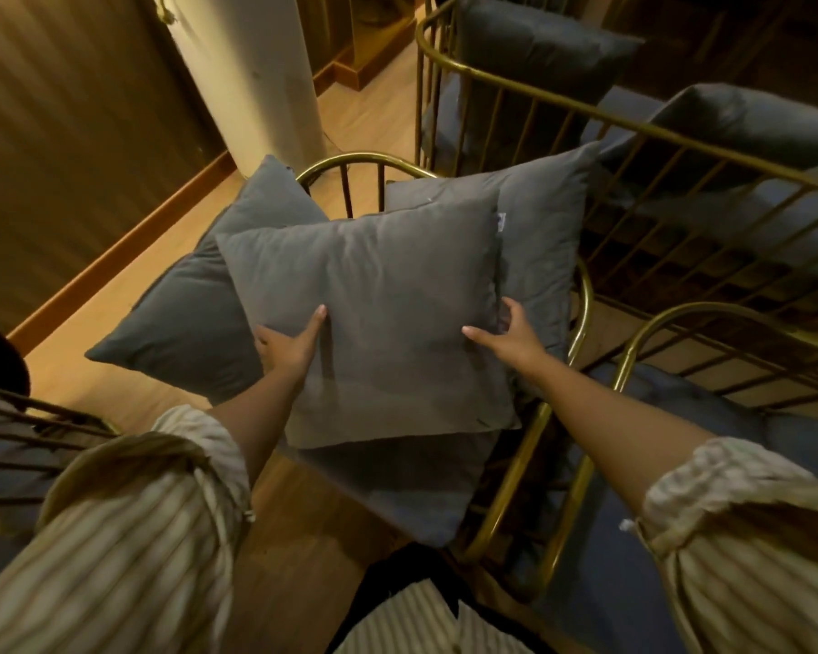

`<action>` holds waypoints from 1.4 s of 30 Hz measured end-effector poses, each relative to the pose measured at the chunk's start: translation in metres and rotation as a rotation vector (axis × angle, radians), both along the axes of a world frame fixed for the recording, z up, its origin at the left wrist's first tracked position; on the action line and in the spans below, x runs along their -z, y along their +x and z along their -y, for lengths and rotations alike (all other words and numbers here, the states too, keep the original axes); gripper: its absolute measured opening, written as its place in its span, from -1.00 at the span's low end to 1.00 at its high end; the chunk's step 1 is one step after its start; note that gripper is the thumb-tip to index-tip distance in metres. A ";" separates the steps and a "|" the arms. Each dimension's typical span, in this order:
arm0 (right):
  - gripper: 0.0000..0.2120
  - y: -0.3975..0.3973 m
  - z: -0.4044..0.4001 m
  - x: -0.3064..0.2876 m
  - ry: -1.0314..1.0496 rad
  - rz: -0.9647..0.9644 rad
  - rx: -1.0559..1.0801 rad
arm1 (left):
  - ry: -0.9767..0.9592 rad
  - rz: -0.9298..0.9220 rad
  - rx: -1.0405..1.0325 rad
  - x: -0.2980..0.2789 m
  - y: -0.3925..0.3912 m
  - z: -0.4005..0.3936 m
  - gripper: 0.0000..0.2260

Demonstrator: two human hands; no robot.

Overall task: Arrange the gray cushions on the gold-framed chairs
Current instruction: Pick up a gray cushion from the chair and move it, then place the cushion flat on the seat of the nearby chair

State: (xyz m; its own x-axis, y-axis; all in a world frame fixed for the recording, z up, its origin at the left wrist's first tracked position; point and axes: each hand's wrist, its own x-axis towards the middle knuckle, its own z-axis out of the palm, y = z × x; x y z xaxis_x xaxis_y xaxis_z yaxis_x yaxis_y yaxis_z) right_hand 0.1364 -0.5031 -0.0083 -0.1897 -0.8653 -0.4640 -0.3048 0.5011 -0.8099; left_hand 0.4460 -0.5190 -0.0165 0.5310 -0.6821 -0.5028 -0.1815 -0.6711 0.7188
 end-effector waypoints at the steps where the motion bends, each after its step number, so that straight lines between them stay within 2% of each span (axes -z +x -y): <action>1: -0.07 -0.004 -0.001 -0.005 -0.002 -0.010 0.011 | -0.034 0.063 0.021 -0.006 -0.009 0.001 0.08; 6: -0.22 -0.044 -0.020 -0.031 -0.038 -0.069 0.112 | -0.286 0.238 0.306 -0.038 -0.091 0.010 -0.15; 12: -0.25 -0.137 -0.093 -0.047 -0.049 -0.189 0.261 | -0.499 0.238 0.838 -0.064 -0.233 -0.012 -0.26; 17: -0.32 -0.236 -0.203 -0.046 0.044 -0.300 0.426 | -0.487 0.255 1.126 -0.049 -0.338 -0.071 -0.29; 20: -0.37 -0.298 -0.281 -0.040 0.122 -0.343 0.576 | -0.370 0.244 1.258 -0.025 -0.393 -0.115 -0.29; 25: -0.35 -0.395 -0.401 -0.029 0.273 -0.502 0.705 | -0.140 0.201 1.401 0.022 -0.475 -0.179 -0.27; 29: -0.36 -0.458 -0.462 -0.026 0.368 -0.644 0.718 | -0.009 0.188 1.480 0.052 -0.543 -0.217 -0.57; 34: -0.33 -0.527 -0.493 -0.008 0.379 -0.789 0.694 | 0.142 0.118 1.444 0.104 -0.620 -0.252 -0.38; 38: -0.19 -0.570 -0.498 0.012 0.320 -0.782 0.699 | 0.279 0.006 1.359 0.141 -0.679 -0.273 -0.60; 42: -0.02 -0.584 -0.498 0.032 0.259 -0.709 0.669 | 0.295 -0.098 1.221 0.168 -0.722 -0.286 -0.59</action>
